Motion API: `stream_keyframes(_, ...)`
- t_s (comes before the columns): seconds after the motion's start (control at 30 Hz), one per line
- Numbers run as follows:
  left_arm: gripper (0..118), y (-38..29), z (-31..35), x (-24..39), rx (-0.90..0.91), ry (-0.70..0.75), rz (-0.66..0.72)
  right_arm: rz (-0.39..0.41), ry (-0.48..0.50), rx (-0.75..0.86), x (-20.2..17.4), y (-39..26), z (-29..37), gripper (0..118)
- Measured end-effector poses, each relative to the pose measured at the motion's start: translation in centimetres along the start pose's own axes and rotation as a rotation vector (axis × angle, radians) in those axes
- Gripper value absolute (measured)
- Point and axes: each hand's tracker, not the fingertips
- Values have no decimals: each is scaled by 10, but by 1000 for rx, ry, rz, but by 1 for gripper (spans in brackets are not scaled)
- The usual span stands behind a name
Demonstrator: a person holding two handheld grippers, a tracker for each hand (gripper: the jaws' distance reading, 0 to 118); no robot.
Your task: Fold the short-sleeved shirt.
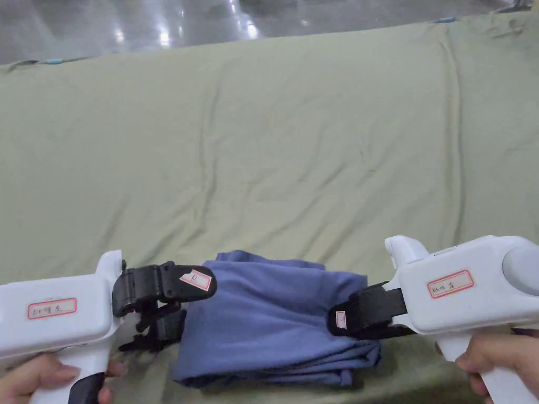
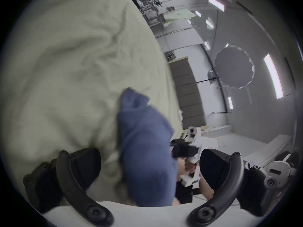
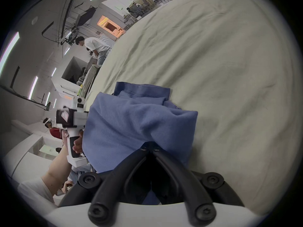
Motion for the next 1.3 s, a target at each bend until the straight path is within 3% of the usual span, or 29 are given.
stream_keyframes(0.03,95,1,-13,9,-38,44,-15,3,-1,3,-7,-3,2,2)
stream_keyframes(0.07,36,-2,-30,19,-113,93,-89,3,-2,5,-8,-3,4,2)
stream_keyframes(0.1,25,-8,-46,34,-159,172,-186,3,-4,9,-10,-4,6,2)
stream_keyframes(0.13,25,-15,-55,44,-150,362,-295,6,-13,14,-13,-5,8,2)
stream_keyframes(0.17,25,-18,-60,48,-153,373,-272,14,-37,23,-19,-7,13,2)
stream_keyframes(0.27,25,6,-18,55,-152,206,-159,34,-37,73,-31,-12,38,2)
stream_keyframes(0.33,25,21,34,61,-140,257,-221,53,-1,99,-43,-16,55,2)
stream_keyframes(0.43,25,53,145,52,-103,599,-352,88,-8,114,-61,-21,74,2)
stream_keyframes(0.53,25,89,246,20,-110,937,-239,131,15,127,-81,-28,81,2)
stream_keyframes(0.57,25,95,269,12,-94,1085,-277,139,21,131,-84,-31,80,2)
stream_keyframes(0.63,25,109,306,-8,-129,1307,-219,153,31,146,-94,-33,79,2)
stream_keyframes(0.8,25,131,364,-41,-179,1541,-209,184,14,134,-106,-32,73,2)
stream_keyframes(0.9,25,137,379,-49,-123,1575,-158,200,-20,122,-108,-29,70,2)
stream_keyframes(0.93,27,129,377,-45,-85,1576,-149,206,-21,120,-108,-29,71,2)
stream_keyframes(0.97,43,126,380,-44,-37,1580,-151,212,-24,120,-111,-28,69,2)
stream_keyframes(1.0,91,123,382,-44,-9,1604,-147,217,-30,123,-114,-29,68,2)
stream_keyframes(1.03,118,119,381,-42,-6,1614,-135,219,-31,124,-116,-29,69,2)
stream_keyframes(1.1,118,112,389,-29,9,1621,-227,240,-12,130,-123,-28,71,2)
stream_keyframes(1.13,118,105,389,-10,111,1556,-323,259,-14,135,-126,-28,72,2)
stream_keyframes(1.23,118,57,370,53,395,1515,-381,336,-29,163,-135,-22,74,2)
stream_keyframes(1.3,115,19,331,97,498,1493,-504,352,-40,206,-140,-20,75,2)
